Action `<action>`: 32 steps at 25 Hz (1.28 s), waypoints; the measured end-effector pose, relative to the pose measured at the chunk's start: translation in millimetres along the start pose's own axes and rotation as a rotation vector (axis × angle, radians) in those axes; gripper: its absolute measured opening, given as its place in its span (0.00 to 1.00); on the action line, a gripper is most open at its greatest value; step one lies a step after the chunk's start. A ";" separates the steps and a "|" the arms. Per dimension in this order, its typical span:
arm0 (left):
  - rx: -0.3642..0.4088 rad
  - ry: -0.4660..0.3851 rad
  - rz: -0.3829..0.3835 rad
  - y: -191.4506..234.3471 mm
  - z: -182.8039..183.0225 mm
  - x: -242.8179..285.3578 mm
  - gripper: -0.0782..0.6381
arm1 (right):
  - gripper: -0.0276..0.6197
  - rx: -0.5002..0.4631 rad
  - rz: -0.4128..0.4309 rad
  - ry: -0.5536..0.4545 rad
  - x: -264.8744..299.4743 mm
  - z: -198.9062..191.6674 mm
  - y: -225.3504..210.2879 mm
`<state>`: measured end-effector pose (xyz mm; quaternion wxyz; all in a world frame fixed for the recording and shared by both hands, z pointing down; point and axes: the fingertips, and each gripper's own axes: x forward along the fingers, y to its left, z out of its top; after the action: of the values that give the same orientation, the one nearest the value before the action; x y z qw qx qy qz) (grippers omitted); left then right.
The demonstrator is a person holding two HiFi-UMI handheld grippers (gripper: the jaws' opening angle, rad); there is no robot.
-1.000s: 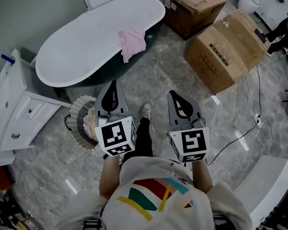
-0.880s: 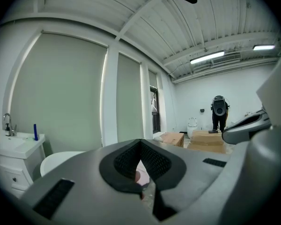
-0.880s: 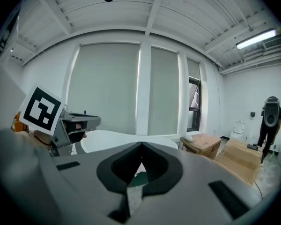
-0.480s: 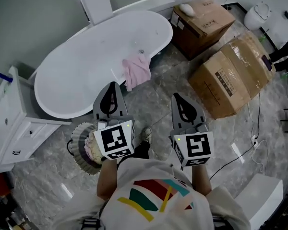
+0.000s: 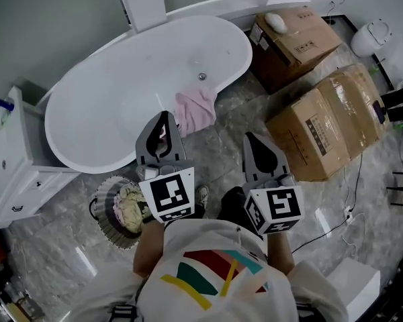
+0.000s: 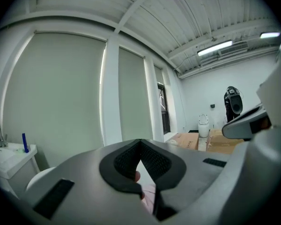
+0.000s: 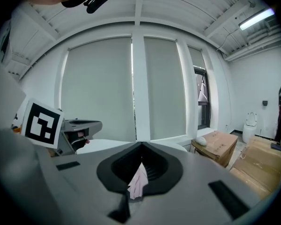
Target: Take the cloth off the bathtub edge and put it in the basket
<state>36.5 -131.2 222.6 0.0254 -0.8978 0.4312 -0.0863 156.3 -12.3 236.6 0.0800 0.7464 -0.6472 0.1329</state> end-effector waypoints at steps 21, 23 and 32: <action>-0.032 -0.016 0.190 -39.8 38.1 49.3 0.13 | 0.06 -0.041 0.338 -0.067 80.4 51.2 -40.5; -0.028 -0.016 0.203 -39.1 39.7 51.1 0.13 | 0.06 -0.037 0.341 -0.072 83.2 52.7 -44.3; -0.045 -0.006 0.248 -15.5 38.0 63.6 0.13 | 0.06 -0.050 0.376 -0.075 107.8 60.3 -37.4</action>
<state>94.2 -172.1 195.5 0.0172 -0.8382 0.5406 -0.0703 212.6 -126.2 213.6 0.0480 0.6146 -0.7808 0.1017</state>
